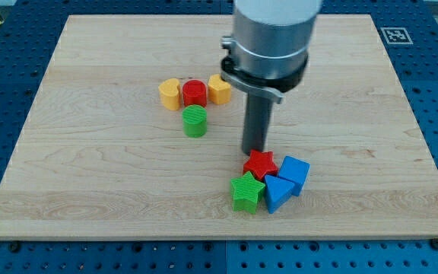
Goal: Move the green star into the blue triangle
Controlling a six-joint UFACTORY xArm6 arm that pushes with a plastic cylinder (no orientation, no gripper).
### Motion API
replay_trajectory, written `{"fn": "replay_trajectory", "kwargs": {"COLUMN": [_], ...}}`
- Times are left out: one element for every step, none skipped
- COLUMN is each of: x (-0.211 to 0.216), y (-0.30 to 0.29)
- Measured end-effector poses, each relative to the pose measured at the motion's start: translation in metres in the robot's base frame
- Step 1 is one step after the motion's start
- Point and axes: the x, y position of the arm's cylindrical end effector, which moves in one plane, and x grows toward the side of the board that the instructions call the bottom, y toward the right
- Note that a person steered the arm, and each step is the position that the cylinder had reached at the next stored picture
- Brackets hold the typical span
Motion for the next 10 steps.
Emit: {"fn": "replay_trajectory", "kwargs": {"x": [0.001, 0.012, 0.021, 0.022, 0.043, 0.065, 0.070, 0.070, 0.070, 0.063], "y": [-0.023, -0.024, -0.025, -0.049, -0.055, -0.044, -0.014, 0.003, -0.020, -0.083]}}
